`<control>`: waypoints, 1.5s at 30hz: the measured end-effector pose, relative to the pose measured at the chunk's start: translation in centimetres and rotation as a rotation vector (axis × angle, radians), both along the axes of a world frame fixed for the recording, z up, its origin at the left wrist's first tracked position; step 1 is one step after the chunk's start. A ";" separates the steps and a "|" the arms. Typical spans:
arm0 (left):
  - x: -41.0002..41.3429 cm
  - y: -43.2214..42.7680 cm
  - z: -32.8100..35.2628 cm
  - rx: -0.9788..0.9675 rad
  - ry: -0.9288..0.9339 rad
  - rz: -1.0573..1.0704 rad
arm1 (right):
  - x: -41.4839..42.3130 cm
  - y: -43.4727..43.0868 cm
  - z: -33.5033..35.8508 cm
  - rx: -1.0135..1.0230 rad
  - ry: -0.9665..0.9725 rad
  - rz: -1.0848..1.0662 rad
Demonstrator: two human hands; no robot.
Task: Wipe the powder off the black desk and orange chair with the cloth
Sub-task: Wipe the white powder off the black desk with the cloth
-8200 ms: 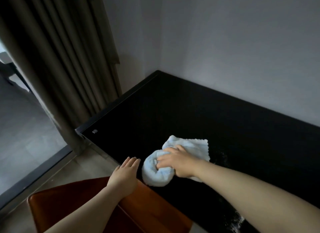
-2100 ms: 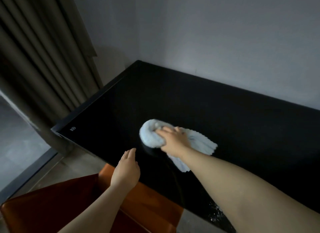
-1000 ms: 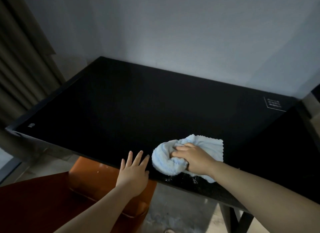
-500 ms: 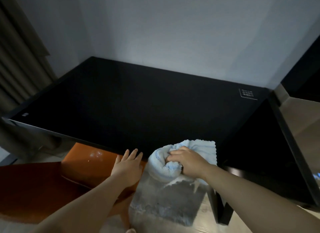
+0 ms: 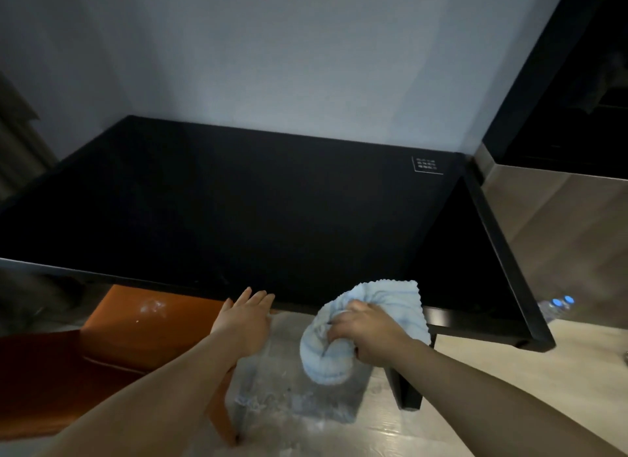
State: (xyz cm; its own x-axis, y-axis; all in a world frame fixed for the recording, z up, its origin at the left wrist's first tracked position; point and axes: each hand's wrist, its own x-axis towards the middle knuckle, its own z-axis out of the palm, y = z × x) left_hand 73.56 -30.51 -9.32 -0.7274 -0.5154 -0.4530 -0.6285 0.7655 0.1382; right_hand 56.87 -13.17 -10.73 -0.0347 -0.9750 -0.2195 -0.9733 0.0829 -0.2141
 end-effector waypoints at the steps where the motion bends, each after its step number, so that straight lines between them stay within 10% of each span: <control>1: -0.3 0.1 0.0 -0.004 -0.002 -0.012 | -0.2 0.7 0.0 0.020 0.015 -0.022; 19: -7.3 2.9 0.2 0.057 -0.021 -0.316 | -3.4 9.3 3.3 0.059 -0.043 -0.566; 27: -9.0 3.8 -0.5 0.044 0.003 -0.318 | -6.7 9.9 4.6 -0.525 -0.283 -1.185; 31: -9.3 3.9 -1.3 0.088 0.012 -0.291 | -9.3 10.1 3.4 0.025 -0.114 -1.379; 37: -8.2 3.6 -1.9 0.049 0.068 -0.213 | -3.9 7.7 0.6 -0.038 0.241 -1.115; 45: -7.8 5.5 -2.6 -0.030 0.085 -0.146 | -0.3 8.4 -1.0 -0.170 0.089 -0.862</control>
